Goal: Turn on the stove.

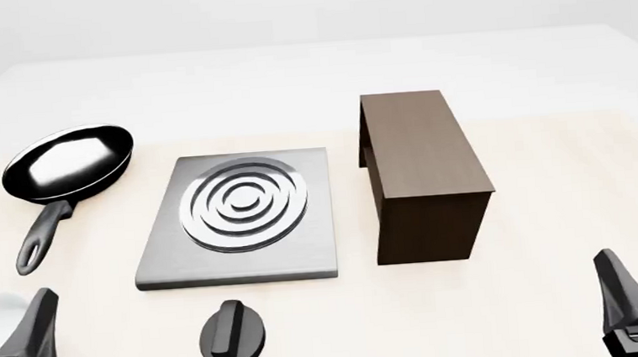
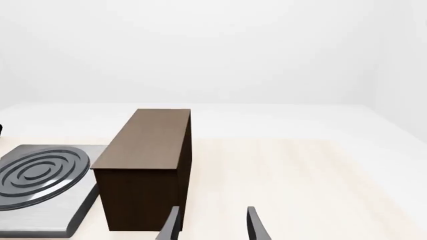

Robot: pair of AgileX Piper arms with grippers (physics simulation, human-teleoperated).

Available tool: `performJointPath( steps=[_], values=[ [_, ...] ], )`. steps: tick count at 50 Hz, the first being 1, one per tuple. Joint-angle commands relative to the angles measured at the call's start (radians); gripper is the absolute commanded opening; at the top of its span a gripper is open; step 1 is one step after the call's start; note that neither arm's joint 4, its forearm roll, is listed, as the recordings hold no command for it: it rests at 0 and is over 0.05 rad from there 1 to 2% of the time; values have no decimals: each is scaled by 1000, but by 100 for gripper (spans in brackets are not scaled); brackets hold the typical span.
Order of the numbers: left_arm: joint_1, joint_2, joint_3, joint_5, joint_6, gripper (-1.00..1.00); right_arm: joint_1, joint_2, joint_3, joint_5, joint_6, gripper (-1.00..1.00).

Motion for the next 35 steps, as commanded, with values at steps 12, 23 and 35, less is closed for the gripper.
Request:
performJointPath(
  steps=[12, 23, 35],
  values=[
    [-7, -1, -10, -10, 1, 100, 5, 9, -3, 0, -35, 100],
    [18, 10, -19, 13, 13, 100, 2, 6, -3, -1, 8, 100],
    [35, 5, -224, 176, 31, 100, 2, 6, -2, -1, 8, 100]
  ],
)
